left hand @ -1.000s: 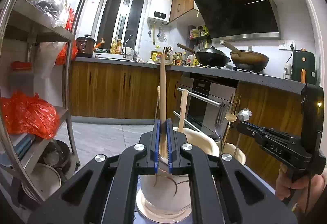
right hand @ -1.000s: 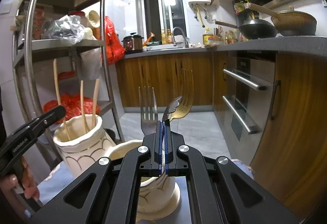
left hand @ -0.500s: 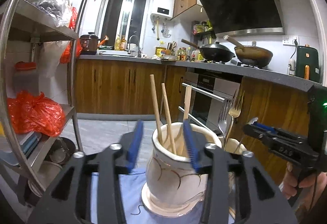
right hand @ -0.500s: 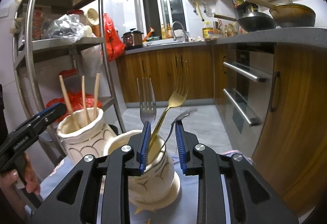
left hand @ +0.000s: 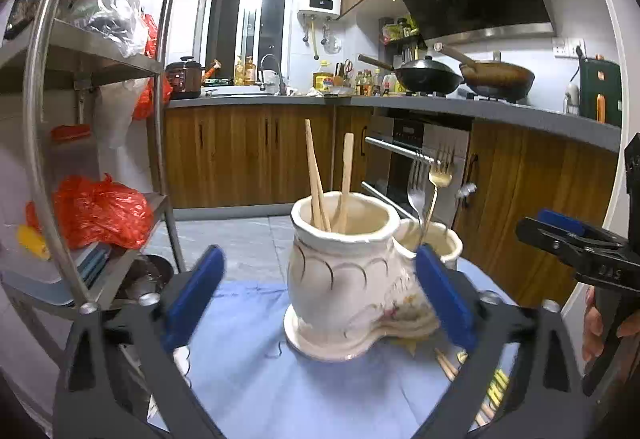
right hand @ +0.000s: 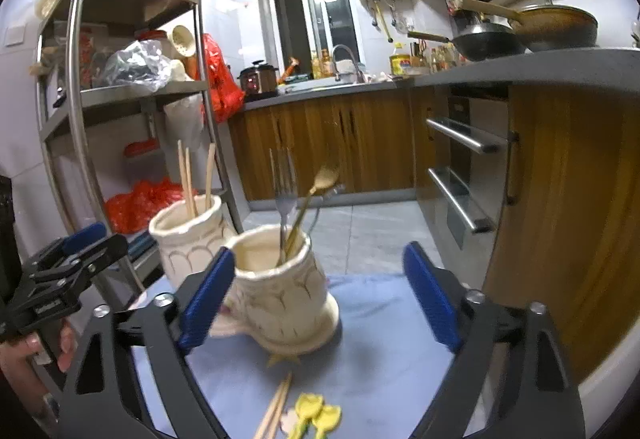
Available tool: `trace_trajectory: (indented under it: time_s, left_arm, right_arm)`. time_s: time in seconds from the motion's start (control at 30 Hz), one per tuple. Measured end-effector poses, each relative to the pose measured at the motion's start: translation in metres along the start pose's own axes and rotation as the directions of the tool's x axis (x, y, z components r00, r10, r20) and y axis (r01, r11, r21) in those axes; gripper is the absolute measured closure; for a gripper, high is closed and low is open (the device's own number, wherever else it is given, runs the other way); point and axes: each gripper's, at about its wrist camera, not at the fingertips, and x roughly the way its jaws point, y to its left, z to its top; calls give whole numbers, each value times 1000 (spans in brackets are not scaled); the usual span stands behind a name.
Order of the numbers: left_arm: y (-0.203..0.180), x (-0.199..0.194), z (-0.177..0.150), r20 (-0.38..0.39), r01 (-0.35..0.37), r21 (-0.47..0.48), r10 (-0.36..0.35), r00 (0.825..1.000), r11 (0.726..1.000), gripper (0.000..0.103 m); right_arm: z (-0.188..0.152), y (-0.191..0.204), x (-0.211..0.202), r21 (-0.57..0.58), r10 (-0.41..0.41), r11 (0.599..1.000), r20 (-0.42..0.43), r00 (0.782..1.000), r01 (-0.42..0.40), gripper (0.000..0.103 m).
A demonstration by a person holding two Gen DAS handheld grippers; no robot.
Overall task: Organize utensils
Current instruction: 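Withdraw both open tools from the holder back toward the utensils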
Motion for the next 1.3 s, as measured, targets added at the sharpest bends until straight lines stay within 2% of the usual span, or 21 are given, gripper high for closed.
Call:
trace_trajectory:
  time_s: [0.37, 0.5, 0.63, 0.83, 1.03, 1.2, 1.27, 1.3]
  left_arm:
    - [-28, -20, -31, -108, 28, 53, -22, 994, 998, 6]
    - [-35, -20, -40, -164, 62, 33, -56, 985, 998, 6]
    - [-43, -17, -52, -218, 68, 53, -55, 974, 996, 6]
    - [-59, -6, -75, -345, 135, 53, -109, 932, 989, 6]
    - [-86, 4, -91, -438, 196, 104, -132, 889, 975, 6]
    - [-98, 11, -99, -488, 206, 118, -124, 864, 971, 6]
    - [-101, 14, -102, -508, 200, 120, -113, 854, 972, 10]
    - [-102, 15, -104, -517, 202, 119, -112, 849, 972, 17]
  right_arm:
    - [-35, -22, -19, 31, -60, 997, -119, 991, 64, 6]
    - [-46, -21, -24, 14, -73, 997, -160, 984, 76, 6]
    - [-58, -17, -26, -26, -78, 997, -210, 975, 75, 6]
    - [-75, -19, -23, -49, -71, 997, -304, 950, 59, 6]
    - [-75, -34, -22, -2, -71, 997, -334, 940, 75, 6]
    - [-77, -43, -17, 22, -70, 996, -358, 931, 84, 6]
    - [-78, -45, -16, 25, -66, 996, -365, 929, 81, 6]
    - [-78, -45, -16, 25, -65, 997, -366, 928, 79, 6]
